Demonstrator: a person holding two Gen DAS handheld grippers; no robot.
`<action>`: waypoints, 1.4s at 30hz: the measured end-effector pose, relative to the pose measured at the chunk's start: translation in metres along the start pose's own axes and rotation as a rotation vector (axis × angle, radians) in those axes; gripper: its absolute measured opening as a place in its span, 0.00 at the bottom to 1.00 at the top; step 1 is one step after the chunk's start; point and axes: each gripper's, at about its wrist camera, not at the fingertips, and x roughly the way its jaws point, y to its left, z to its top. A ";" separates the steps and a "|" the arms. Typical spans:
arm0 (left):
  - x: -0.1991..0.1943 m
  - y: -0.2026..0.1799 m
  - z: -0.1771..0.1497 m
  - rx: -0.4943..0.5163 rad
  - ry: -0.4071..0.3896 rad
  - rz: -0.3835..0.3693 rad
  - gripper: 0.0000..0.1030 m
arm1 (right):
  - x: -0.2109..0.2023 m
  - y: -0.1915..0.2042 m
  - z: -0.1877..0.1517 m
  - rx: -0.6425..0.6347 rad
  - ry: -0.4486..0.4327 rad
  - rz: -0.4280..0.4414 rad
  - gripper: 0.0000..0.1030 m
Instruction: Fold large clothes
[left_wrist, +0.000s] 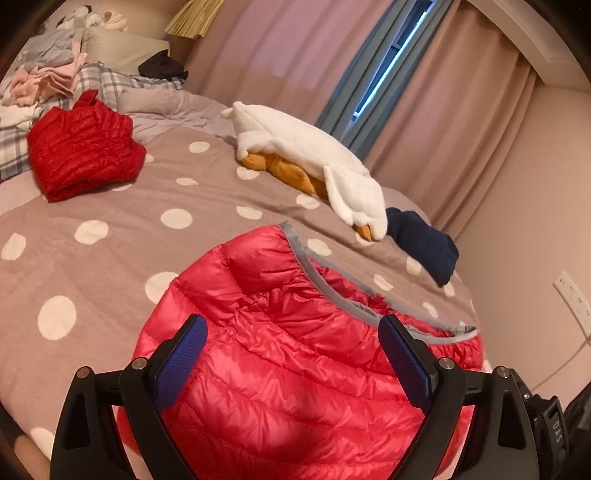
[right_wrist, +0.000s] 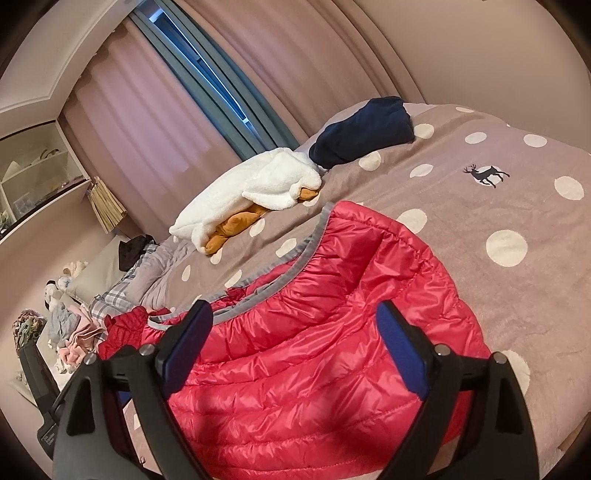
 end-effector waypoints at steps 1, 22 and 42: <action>-0.001 0.000 0.000 0.001 -0.002 0.000 0.91 | -0.001 0.000 0.000 -0.001 0.000 0.001 0.89; 0.032 0.009 -0.003 0.037 0.009 0.103 0.99 | 0.030 -0.005 -0.006 -0.041 0.025 -0.084 1.00; 0.122 0.031 -0.029 0.137 0.048 0.288 0.99 | 0.132 -0.033 -0.031 -0.172 0.143 -0.269 1.00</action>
